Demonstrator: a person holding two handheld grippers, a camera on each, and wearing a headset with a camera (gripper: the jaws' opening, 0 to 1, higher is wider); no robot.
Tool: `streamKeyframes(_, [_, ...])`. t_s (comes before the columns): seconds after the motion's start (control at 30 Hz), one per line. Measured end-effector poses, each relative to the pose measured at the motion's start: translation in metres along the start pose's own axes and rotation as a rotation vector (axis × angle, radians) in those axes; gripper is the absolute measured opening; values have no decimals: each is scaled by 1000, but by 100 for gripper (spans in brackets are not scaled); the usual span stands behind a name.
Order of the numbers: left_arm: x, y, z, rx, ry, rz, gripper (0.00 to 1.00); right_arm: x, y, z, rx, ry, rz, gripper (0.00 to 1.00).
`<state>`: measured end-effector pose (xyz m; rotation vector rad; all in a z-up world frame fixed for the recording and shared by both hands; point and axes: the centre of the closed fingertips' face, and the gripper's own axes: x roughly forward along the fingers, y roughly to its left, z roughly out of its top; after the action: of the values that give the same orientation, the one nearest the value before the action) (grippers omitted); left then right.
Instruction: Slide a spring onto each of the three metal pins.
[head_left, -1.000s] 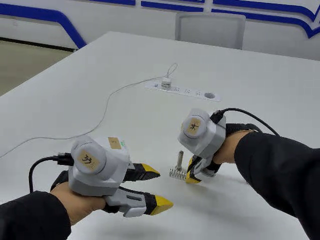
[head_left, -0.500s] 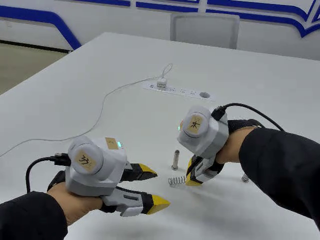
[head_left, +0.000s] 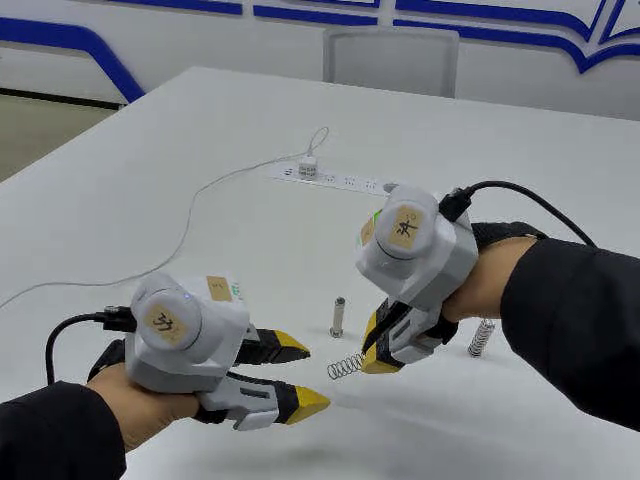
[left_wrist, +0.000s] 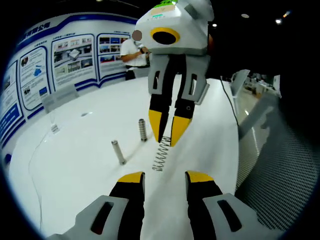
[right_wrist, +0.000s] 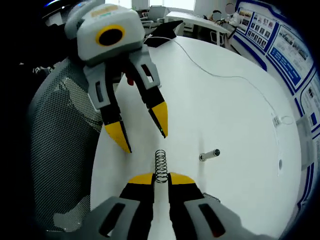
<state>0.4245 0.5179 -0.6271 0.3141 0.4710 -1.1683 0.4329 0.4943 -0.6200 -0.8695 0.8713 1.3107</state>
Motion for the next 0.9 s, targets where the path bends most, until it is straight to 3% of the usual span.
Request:
streamKeyframes(0.5, [2,-7,4,58,-10,-23,22,-7,16,26,-23,-36,25,11])
streamKeyframes(0.73, [2,-8,4,85,-12,-27,12,-9,21,30,-26,-35,32,11])
streamKeyframes(0.9, [3,-9,5,99,-11,-34,12,-11,21,33,-33,-43,30,11])
